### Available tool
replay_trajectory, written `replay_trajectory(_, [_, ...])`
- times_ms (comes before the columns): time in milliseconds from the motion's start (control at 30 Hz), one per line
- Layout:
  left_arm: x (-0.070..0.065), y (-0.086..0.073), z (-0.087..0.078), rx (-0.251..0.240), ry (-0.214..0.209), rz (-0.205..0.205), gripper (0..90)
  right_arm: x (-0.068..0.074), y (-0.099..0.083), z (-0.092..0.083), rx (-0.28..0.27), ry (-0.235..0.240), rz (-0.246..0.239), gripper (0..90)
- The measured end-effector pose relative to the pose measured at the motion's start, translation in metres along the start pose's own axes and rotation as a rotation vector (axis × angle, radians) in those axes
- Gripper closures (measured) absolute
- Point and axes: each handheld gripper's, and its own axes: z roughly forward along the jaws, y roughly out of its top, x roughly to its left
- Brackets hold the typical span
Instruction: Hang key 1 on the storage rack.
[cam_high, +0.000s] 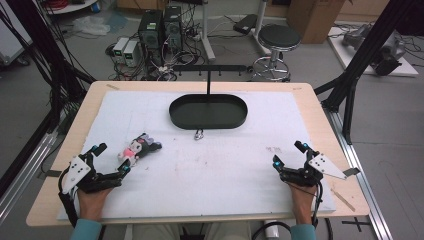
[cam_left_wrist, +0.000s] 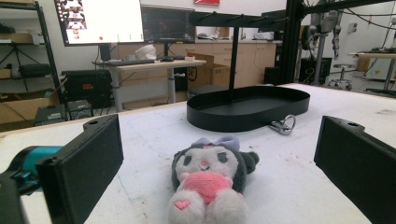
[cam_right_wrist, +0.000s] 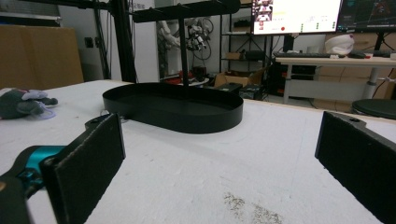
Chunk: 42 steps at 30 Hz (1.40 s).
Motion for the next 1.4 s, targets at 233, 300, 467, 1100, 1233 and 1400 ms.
replay_trajectory(233, [0.000, 0.000, 0.000, -0.002, 0.000, 0.002, 1.7, 0.000, 0.000, 0.000, -0.002, -0.002, -0.003, 0.7])
replay_trajectory(300, [0.000, 0.000, 0.000, -0.001, 0.000, 0.000, 1.7, 0.000, 0.000, 0.000, -0.002, 0.000, -0.007, 0.7])
replay_trajectory(467, [0.000, 0.000, 0.000, 0.003, 0.001, 0.002, 1.7, 0.000, 0.000, 0.000, -0.002, -0.001, -0.007, 0.7])
replay_trajectory(1100, [0.014, 0.043, 0.002, 0.126, -0.010, 0.044, 1.7, 0.000, 0.000, 0.000, -0.004, -0.002, -0.012, 0.7])
replay_trajectory(1233, [0.014, 0.057, 0.008, 0.189, -0.018, 0.043, 1.7, 0.000, 0.000, 0.000, -0.008, -0.005, -0.019, 0.7])
replay_trajectory(1400, [0.015, 0.067, 0.016, 0.259, -0.043, 0.053, 1.7, 0.001, 0.000, 0.000, -0.007, -0.004, -0.019, 0.7])
